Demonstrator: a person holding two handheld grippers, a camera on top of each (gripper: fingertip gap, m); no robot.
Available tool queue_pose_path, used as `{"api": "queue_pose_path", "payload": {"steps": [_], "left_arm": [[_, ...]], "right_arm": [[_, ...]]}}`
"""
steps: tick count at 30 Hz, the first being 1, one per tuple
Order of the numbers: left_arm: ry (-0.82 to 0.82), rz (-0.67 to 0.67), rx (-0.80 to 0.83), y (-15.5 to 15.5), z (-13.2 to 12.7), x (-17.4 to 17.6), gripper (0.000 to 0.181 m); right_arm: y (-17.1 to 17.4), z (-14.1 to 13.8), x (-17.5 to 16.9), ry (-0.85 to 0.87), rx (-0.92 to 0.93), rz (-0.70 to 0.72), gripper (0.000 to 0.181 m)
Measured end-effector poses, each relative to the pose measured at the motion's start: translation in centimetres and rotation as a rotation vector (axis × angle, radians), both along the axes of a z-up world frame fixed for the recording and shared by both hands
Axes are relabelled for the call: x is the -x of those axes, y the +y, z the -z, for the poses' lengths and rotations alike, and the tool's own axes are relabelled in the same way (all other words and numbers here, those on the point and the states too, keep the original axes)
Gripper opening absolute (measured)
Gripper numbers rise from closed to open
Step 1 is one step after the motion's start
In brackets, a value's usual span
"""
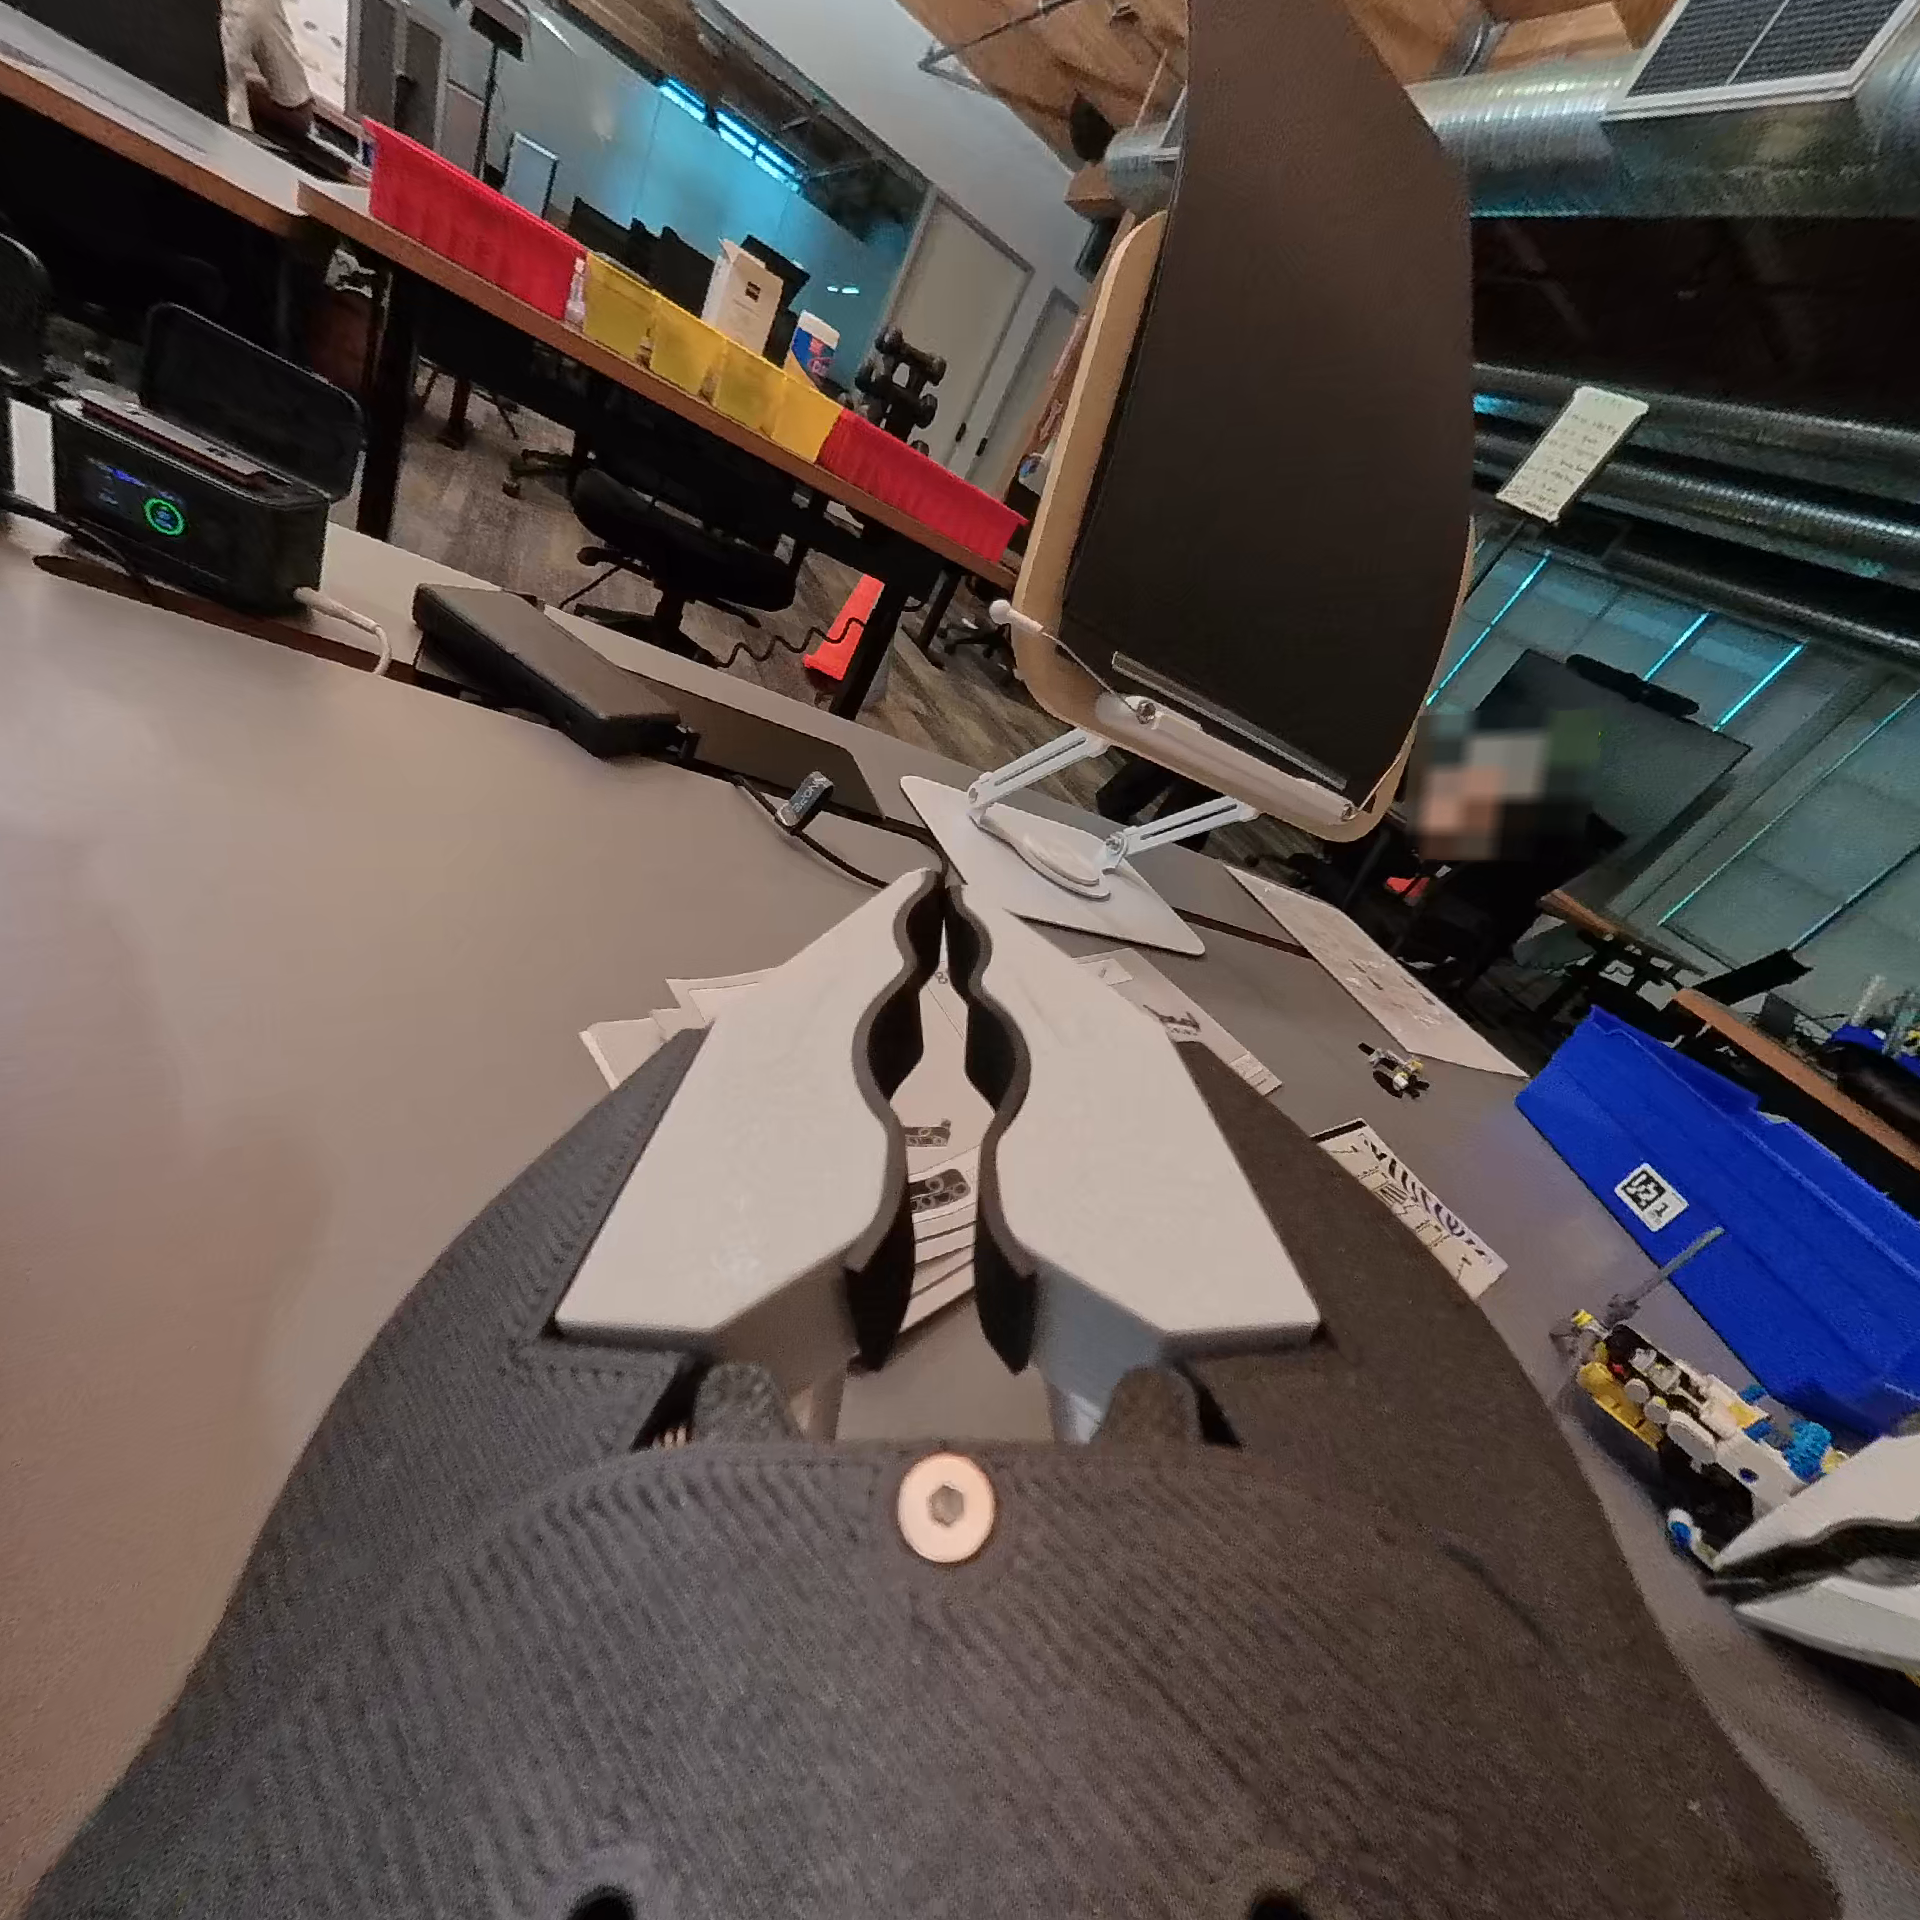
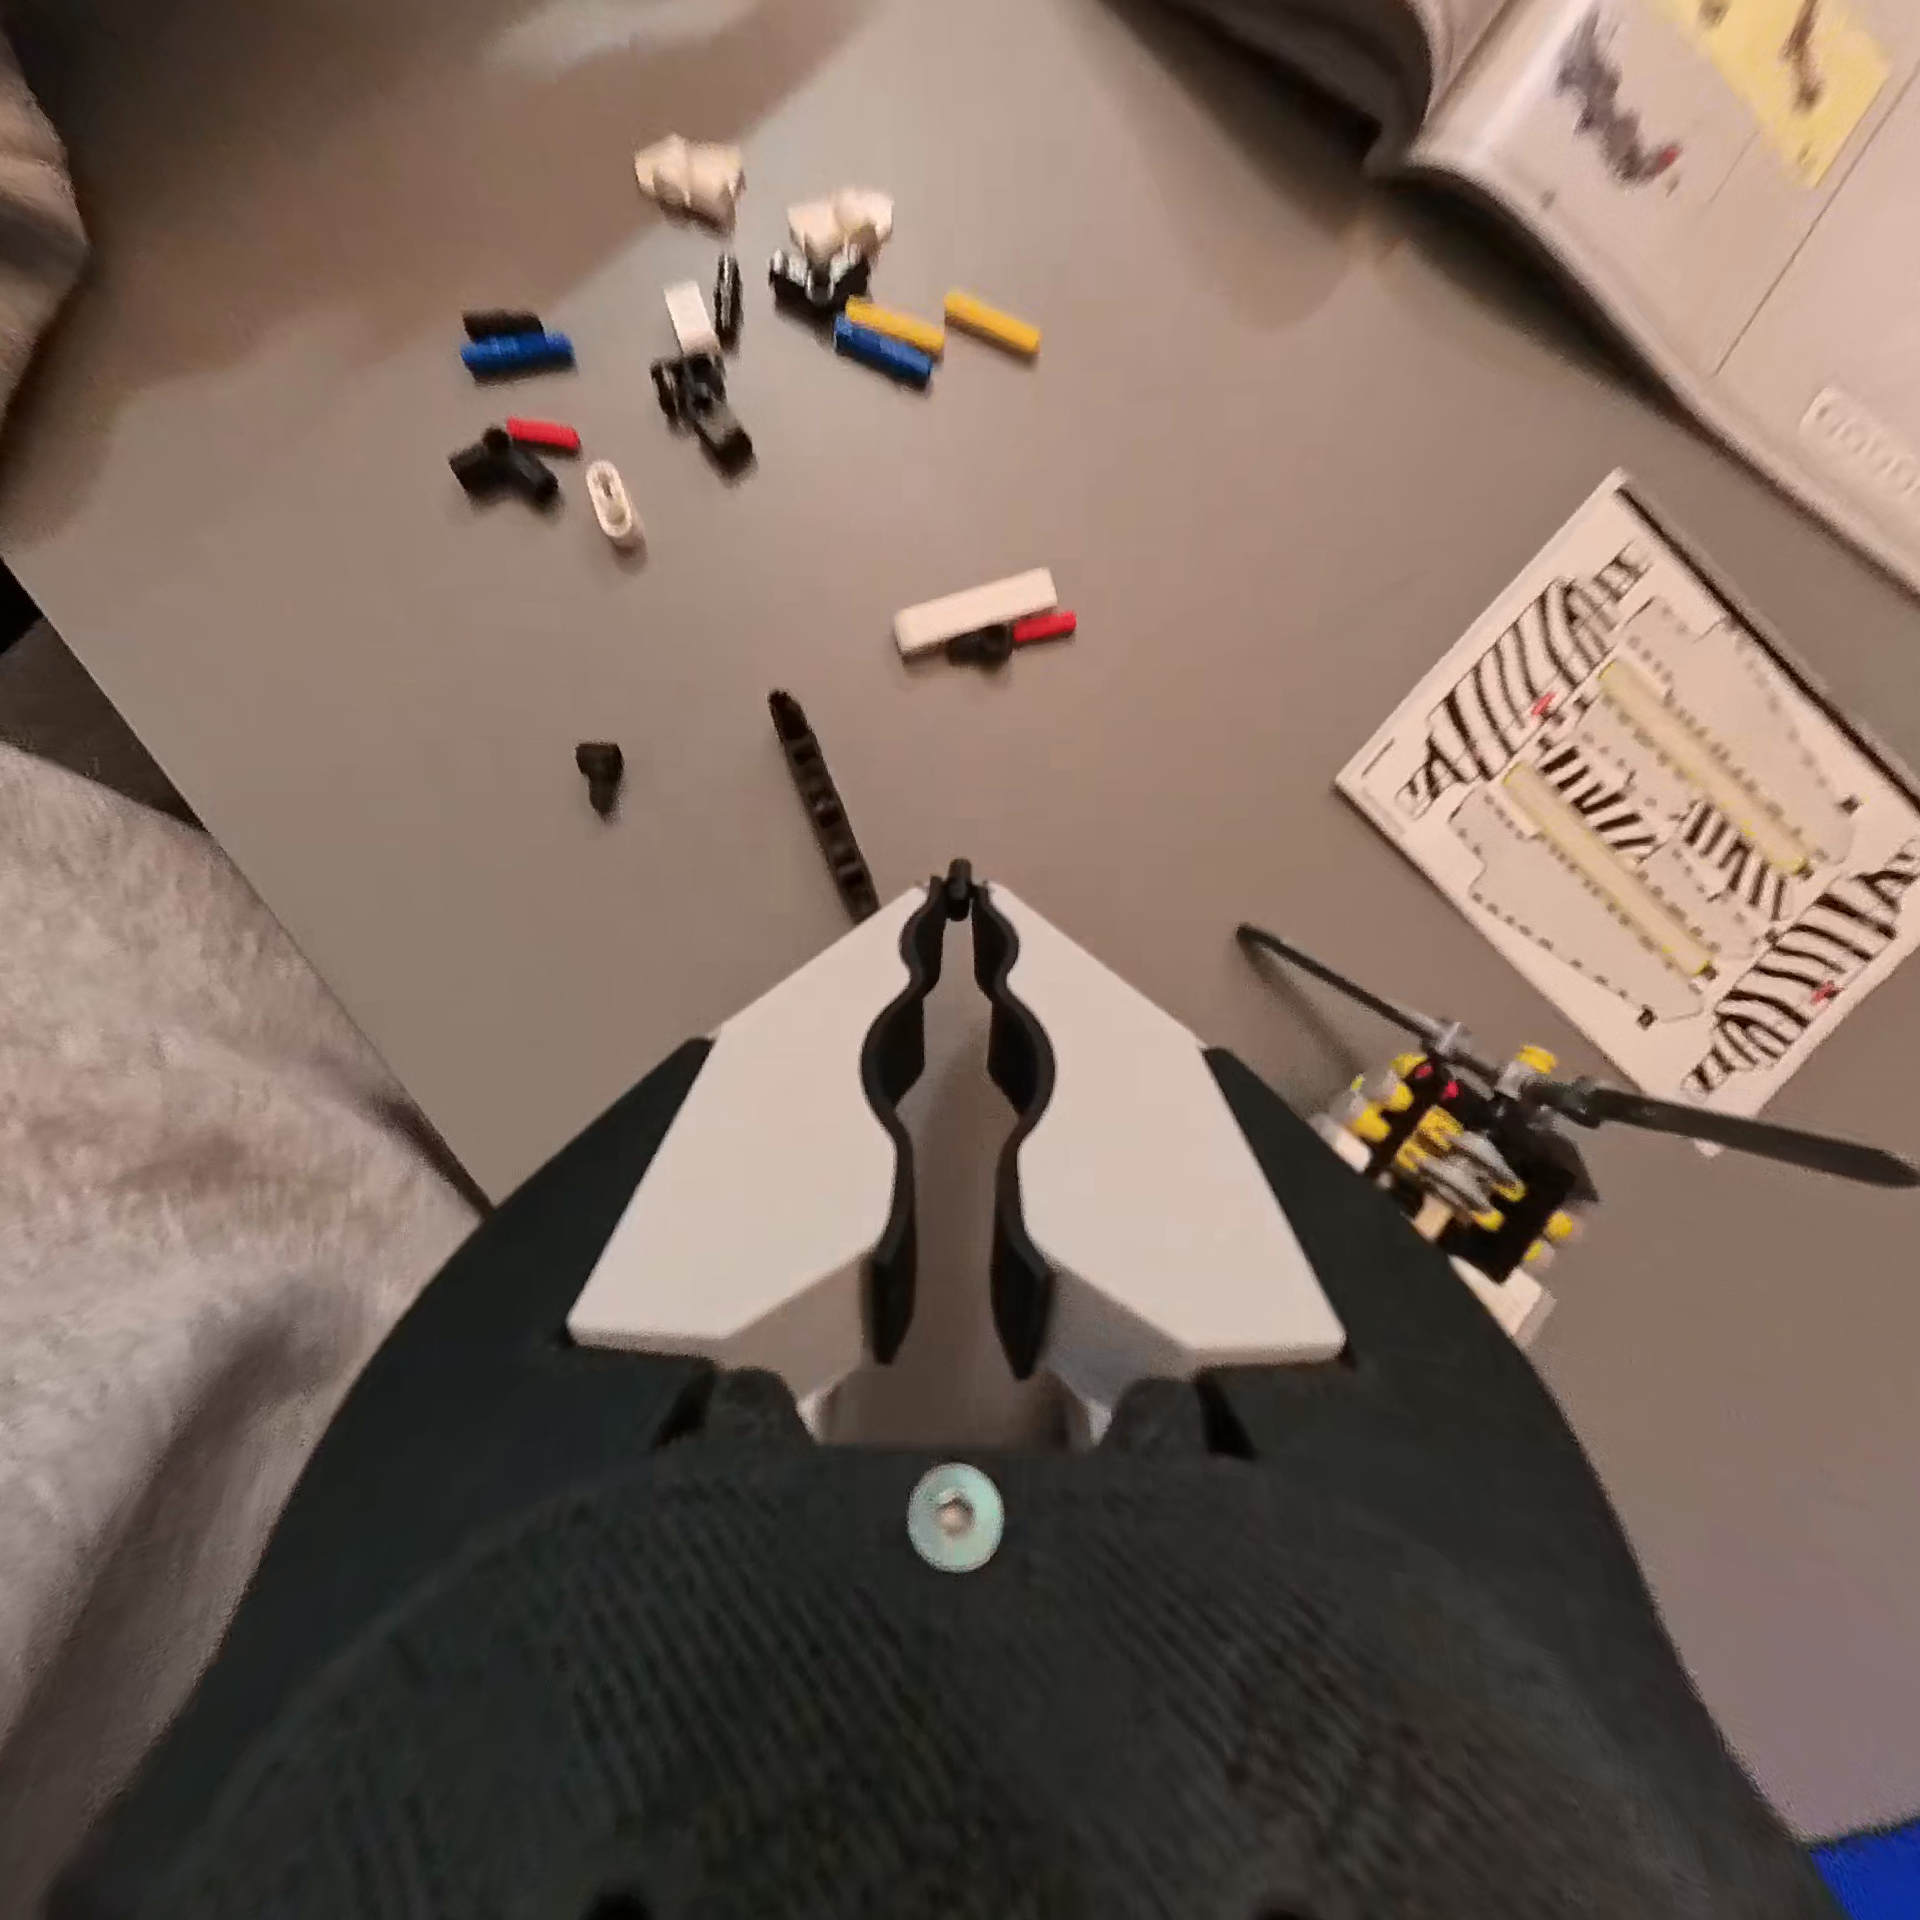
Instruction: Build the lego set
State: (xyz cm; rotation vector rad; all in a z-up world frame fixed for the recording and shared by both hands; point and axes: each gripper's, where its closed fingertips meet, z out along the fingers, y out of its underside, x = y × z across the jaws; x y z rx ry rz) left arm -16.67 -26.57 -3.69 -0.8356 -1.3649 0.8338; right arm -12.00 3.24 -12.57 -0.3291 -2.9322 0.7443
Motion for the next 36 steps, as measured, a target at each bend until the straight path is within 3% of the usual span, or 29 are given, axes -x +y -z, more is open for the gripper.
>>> {"api": "queue_pose_path", "payload": {"steps": [7, 18, 36], "left_arm": [[0.000, 0.020, -0.012, 0.2, 0.1, 0.2, 0.000], [0.006, 0.033, -0.023, 0.3, 0.0, 0.2, 0.000], [0.004, 0.045, -0.031, 0.5, 0.1, 0.2, 0.000]], "right_arm": [[-0.1, 2.0, -2.2, -0.098, -0.143, -0.113, 0.003], [0.1, 3.3, -2.2, -0.135, -0.353, -0.219, 0.002], [-0.5, 2.9, -1.7, -0.125, -0.410, -0.284, 0.002]]}}
